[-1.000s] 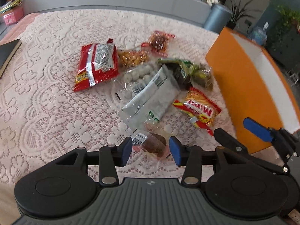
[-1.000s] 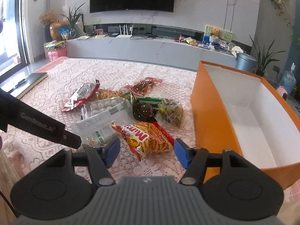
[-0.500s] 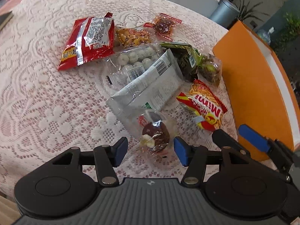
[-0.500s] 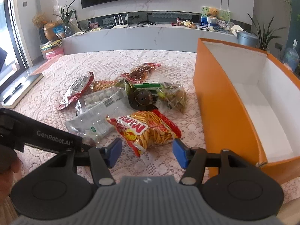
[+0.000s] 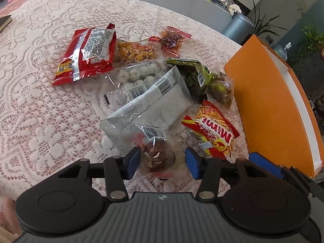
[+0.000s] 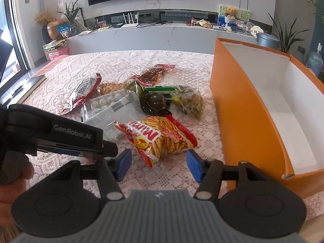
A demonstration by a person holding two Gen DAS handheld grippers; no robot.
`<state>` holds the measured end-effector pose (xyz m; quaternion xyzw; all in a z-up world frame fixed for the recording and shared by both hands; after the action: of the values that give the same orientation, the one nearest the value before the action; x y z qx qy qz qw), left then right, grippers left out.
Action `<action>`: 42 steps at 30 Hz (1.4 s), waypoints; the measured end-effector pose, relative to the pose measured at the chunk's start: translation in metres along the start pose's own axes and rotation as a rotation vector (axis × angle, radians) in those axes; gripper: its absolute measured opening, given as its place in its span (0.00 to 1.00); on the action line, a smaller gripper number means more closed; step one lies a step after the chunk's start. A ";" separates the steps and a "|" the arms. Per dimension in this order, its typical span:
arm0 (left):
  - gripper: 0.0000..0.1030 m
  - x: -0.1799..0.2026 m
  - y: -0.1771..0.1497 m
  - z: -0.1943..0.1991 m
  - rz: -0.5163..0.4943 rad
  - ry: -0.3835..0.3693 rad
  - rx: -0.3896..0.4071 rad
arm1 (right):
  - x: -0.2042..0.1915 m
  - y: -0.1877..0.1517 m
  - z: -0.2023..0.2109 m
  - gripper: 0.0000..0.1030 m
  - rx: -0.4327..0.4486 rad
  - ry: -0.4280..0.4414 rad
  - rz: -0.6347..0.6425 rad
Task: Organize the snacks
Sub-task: 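Grasp the small wrapped chocolate with the left tool while the right tool grasps the Mimi bag, then carry both snacks over the orange box and open both tools to drop them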
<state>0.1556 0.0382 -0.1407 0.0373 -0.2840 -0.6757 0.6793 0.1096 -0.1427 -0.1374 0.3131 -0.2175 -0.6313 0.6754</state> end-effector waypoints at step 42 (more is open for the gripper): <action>0.43 0.000 0.004 0.041 -0.064 0.061 0.250 | -0.020 0.022 -0.017 0.39 0.070 -0.042 0.038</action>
<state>0.1417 0.0518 -0.1044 0.1510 -0.3438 -0.6550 0.6557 0.1350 -0.1206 -0.1325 0.3189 -0.2594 -0.6168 0.6712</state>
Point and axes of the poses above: each gripper's, at about its wrist camera, not at the fingertips, and z roughly against the way its jaws point, x to its right, y to its top, the point moved 2 cm from there along -z, roughly the way its jaws point, and after that the axes turned 2 degrees about -z, right-handed, at the moved point
